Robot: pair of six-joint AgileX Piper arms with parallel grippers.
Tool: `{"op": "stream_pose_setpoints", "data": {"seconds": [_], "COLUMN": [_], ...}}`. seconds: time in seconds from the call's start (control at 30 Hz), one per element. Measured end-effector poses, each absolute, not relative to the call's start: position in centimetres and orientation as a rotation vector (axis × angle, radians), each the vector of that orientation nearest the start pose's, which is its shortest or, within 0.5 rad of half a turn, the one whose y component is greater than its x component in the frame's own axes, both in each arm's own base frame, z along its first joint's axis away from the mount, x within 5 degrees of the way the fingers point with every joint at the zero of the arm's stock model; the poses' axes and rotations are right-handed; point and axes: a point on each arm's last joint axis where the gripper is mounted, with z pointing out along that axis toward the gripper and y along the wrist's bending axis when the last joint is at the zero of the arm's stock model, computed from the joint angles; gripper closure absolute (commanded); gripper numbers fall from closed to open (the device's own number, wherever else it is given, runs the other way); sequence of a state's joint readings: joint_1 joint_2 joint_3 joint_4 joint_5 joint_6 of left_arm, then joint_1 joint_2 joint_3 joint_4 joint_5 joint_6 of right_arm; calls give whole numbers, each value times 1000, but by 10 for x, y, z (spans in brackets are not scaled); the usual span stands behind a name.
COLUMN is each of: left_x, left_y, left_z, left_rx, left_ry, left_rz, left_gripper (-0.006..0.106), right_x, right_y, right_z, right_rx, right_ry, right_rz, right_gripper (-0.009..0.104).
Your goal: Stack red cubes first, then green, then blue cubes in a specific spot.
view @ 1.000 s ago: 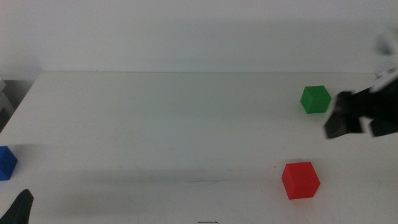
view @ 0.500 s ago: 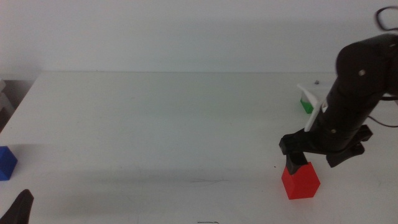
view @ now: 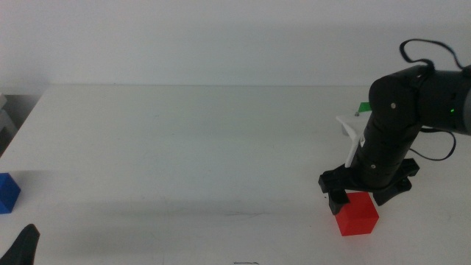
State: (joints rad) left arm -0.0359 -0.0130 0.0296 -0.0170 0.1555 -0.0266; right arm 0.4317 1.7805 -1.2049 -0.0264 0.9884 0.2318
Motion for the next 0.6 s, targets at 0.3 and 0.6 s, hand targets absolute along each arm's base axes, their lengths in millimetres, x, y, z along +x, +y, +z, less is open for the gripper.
{"op": "stream_pose_setpoints", "data": {"seconds": [0.3, 0.6], "left_x": [56, 56], "left_y": [-2, -2], "left_z": [190, 190], "left_rx": [-4, -4], "left_ry": [1656, 1656], "left_rz": [-62, -62], "left_gripper": [10, 10], "right_x": [311, 313], "right_y": [139, 141], "right_z": [186, 184], "right_rx": [-315, -226], "right_ry": [3070, 3089], "right_rz": [-6, 16], "right_gripper": [43, 97]}}
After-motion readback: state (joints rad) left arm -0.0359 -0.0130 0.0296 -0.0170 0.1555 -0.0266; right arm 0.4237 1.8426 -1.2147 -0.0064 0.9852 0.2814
